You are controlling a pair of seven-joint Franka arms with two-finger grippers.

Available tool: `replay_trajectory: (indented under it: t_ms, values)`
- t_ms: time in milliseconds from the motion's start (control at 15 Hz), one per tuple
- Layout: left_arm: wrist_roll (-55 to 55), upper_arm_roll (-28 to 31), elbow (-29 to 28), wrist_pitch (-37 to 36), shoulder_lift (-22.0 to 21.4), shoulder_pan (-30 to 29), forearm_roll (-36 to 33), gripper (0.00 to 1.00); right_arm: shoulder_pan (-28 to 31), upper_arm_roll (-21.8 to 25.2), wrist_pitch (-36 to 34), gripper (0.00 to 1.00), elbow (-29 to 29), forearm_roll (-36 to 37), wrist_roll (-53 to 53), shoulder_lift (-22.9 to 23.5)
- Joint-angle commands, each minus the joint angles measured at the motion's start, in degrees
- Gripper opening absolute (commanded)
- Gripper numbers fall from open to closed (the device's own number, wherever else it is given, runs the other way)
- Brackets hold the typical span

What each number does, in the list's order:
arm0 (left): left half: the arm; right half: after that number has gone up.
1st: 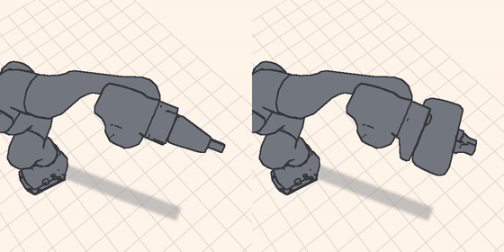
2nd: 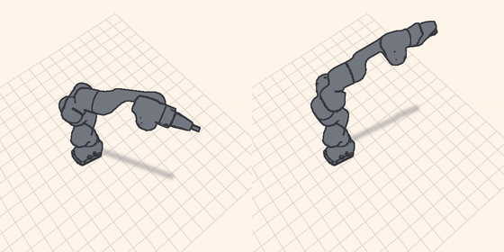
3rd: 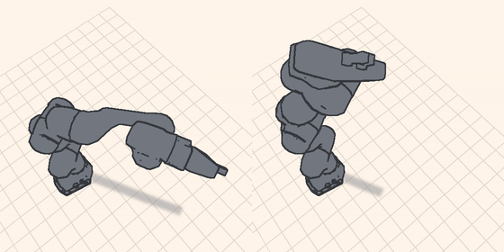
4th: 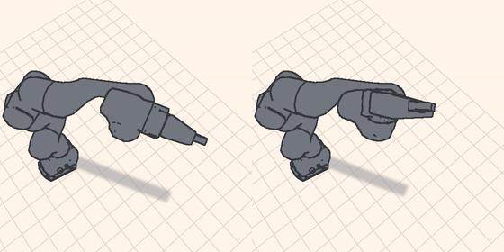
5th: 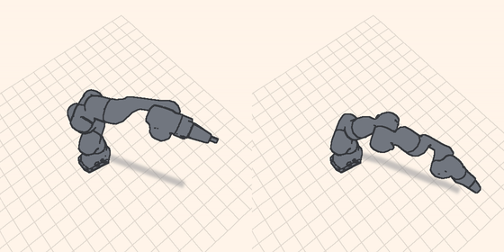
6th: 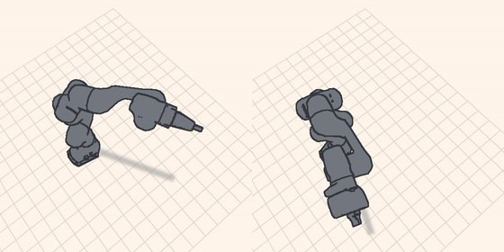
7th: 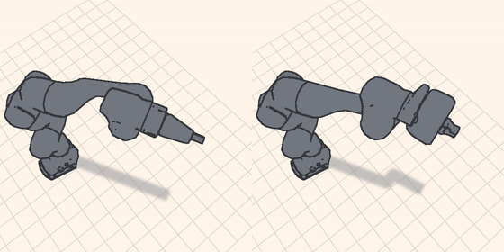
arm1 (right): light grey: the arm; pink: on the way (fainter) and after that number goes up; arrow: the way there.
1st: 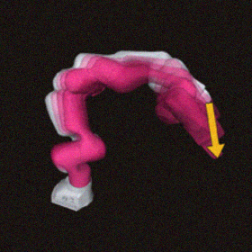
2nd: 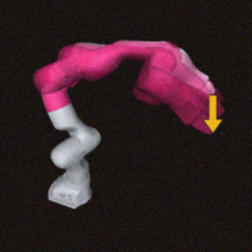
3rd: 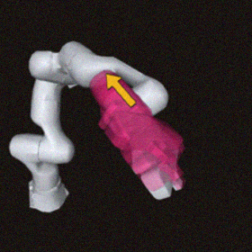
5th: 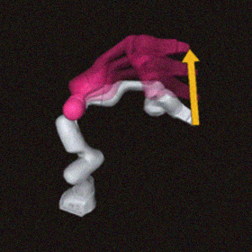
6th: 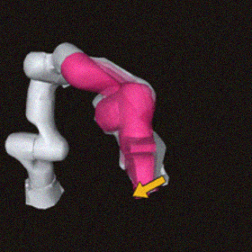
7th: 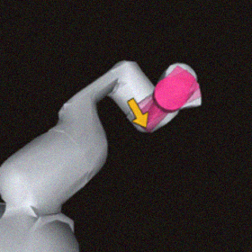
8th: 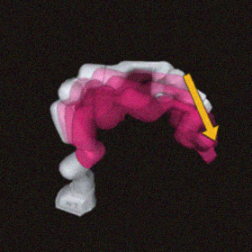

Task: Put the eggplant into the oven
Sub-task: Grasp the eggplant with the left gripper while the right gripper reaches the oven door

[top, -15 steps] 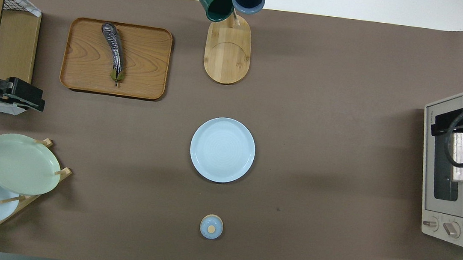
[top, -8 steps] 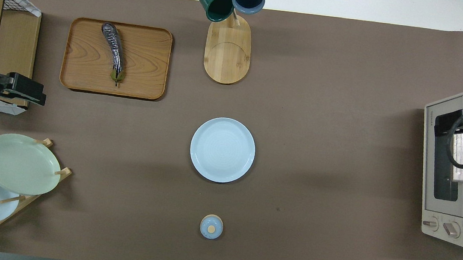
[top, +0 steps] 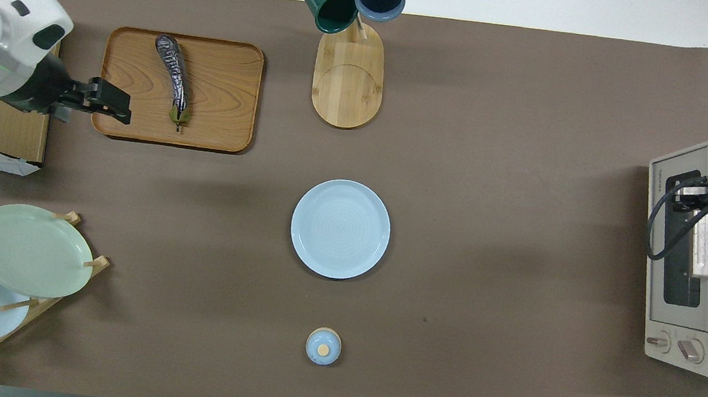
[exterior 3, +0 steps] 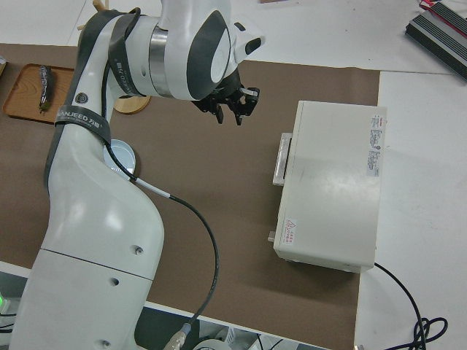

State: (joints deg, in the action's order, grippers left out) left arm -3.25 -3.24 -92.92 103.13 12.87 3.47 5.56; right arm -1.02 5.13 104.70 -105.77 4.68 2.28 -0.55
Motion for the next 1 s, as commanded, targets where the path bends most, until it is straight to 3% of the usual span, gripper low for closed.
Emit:
replay_trajectory:
  t_ms: [0,333,600,933]
  values:
    - [-0.53,0.34,3.45,4.69,6.8,0.39,1.65,1.0,2.32,-0.47,5.5,0.0,-5.66,4.62,-0.61,-0.86]
    - [-4.73,0.34,3.45,18.39,15.24,1.79,2.0,1.0,5.49,-0.38,5.78,0.0,-8.48,7.53,3.6,-1.21]
    - [-8.08,0.51,2.57,25.87,18.15,3.11,1.3,1.0,6.38,-0.47,7.19,0.0,-11.38,7.45,3.87,-1.91]
    - [-8.96,0.6,-0.06,27.9,18.15,3.55,-1.43,1.0,5.33,-0.64,13.15,0.0,-15.77,6.22,3.26,-1.39]
